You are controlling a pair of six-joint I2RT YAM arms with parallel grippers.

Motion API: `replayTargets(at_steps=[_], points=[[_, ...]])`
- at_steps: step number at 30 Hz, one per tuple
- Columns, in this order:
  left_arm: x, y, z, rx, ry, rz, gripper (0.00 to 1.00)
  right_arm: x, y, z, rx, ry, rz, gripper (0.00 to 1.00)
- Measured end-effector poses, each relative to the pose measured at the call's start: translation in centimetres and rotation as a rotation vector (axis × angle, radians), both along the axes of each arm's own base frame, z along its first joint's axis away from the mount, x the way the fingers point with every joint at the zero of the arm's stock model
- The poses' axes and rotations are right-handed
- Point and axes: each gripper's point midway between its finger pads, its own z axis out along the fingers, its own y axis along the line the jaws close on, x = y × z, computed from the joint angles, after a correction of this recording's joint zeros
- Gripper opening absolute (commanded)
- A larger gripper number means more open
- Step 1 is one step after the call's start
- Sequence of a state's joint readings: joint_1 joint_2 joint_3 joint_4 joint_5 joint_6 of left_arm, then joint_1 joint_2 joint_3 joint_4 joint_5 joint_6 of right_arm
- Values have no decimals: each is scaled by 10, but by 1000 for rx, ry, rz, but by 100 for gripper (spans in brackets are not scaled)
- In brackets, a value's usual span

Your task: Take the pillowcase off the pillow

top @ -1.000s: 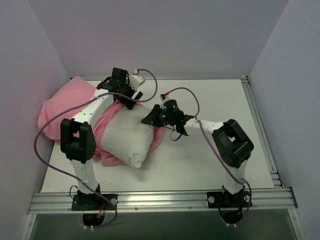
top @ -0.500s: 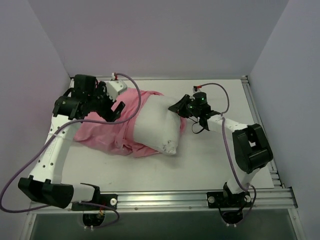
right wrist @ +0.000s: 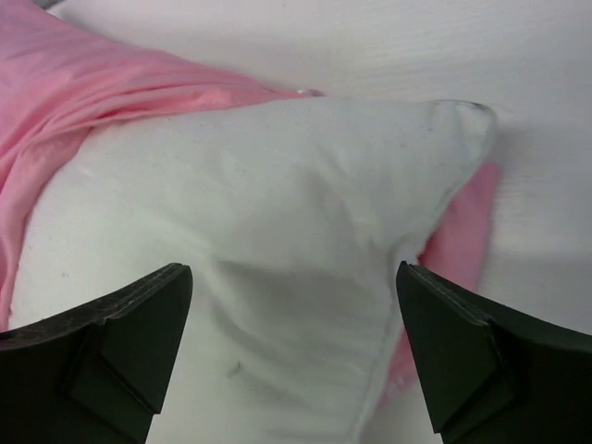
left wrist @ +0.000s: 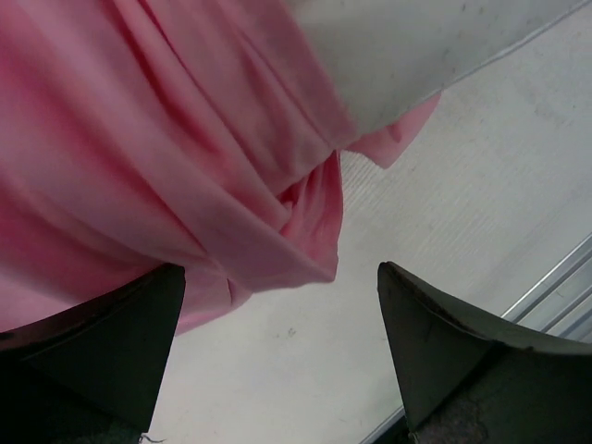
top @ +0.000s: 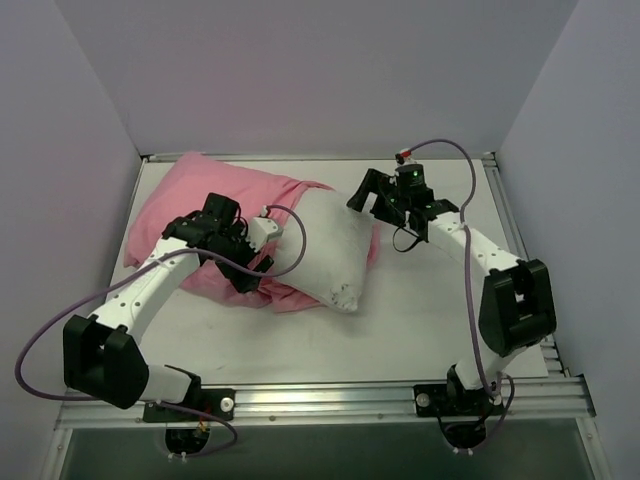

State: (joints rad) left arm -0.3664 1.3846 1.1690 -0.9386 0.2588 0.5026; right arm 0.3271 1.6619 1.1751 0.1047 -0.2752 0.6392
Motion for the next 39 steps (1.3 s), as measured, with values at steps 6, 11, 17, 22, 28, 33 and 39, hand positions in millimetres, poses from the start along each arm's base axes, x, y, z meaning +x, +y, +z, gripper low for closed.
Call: replayTargets(at_steps=[6, 11, 17, 22, 28, 33, 39], points=[[14, -10, -7, -26, -34, 14, 81, -53, -6, 73, -204, -159, 25, 100], [23, -11, -26, -9, -13, 38, 54, -139, 61, 89, -181, -259, 226, 100], [27, -12, -33, -5, 0, 56, 18, -182, 48, -8, -244, -44, 181, 100], [27, -13, -32, -12, -1, 63, 2, -202, 42, -42, -252, 25, 135, 100], [27, -14, -32, -13, -1, 61, 2, -203, 55, -58, -171, 0, 143, 100], [27, -14, -32, -18, -2, 59, 2, -176, 66, -66, -106, -16, 130, 97], [31, -15, -30, -37, -12, 65, 2, -141, 72, -80, 1, -9, 133, 0]])
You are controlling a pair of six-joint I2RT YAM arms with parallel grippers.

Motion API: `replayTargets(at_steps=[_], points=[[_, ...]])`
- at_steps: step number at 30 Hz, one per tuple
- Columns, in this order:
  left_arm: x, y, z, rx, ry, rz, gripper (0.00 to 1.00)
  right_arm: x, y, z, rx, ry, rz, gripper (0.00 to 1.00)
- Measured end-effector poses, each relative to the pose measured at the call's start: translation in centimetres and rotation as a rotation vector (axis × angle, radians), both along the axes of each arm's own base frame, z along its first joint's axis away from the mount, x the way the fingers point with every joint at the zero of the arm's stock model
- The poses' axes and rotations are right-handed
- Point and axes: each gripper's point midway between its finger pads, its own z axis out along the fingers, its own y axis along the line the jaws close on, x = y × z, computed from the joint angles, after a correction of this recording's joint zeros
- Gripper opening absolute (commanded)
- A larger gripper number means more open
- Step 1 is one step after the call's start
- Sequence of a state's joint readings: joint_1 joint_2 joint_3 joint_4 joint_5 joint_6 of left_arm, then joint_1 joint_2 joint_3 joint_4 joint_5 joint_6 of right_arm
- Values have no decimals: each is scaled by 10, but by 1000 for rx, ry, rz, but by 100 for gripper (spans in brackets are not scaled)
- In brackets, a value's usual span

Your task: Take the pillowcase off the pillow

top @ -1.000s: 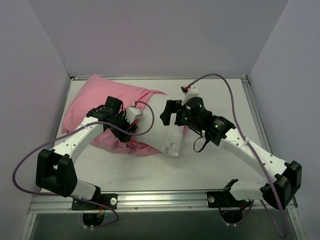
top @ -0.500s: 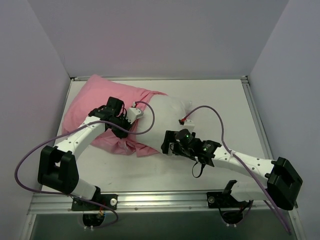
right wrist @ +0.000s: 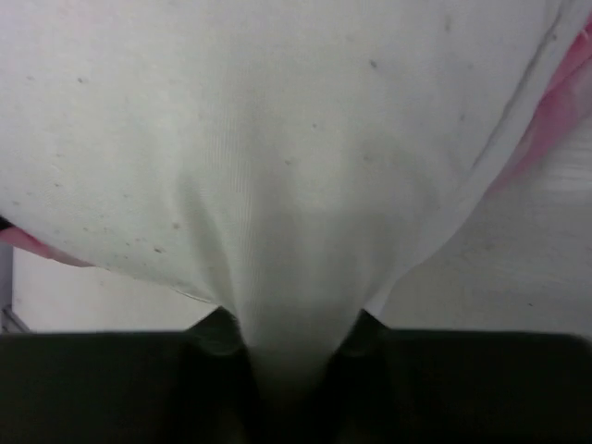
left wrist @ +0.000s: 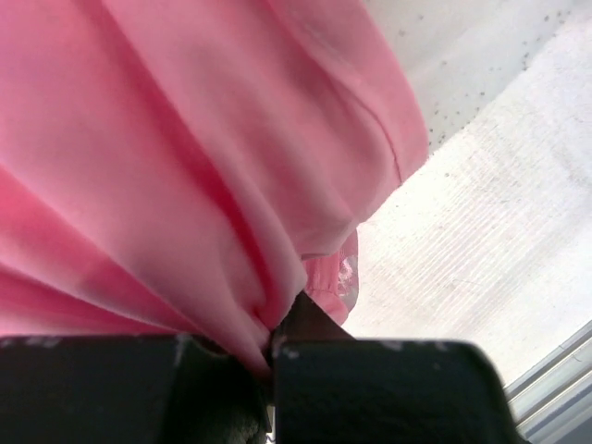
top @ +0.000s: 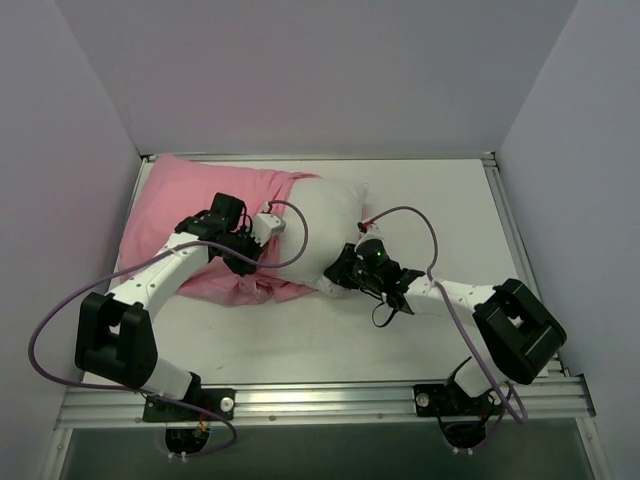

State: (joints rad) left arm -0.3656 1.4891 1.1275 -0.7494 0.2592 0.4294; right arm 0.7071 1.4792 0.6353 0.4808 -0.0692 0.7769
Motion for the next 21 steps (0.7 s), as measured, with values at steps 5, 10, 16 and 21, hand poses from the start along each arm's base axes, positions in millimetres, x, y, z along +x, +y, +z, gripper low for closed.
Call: replayTargets(at_steps=[5, 10, 16, 21], points=[[5, 13, 3, -46, 13, 46, 2, 14, 8, 23, 143, -15, 23, 0], [17, 37, 5, -83, 11, 122, 2, 25, -26, 59, 339, -5, -15, 0], [27, 62, 11, -117, -5, 176, 2, 25, -70, 108, 472, -33, 3, 0], [37, 94, 17, -124, -36, 246, 2, 6, -98, 109, 507, -11, 2, 0]])
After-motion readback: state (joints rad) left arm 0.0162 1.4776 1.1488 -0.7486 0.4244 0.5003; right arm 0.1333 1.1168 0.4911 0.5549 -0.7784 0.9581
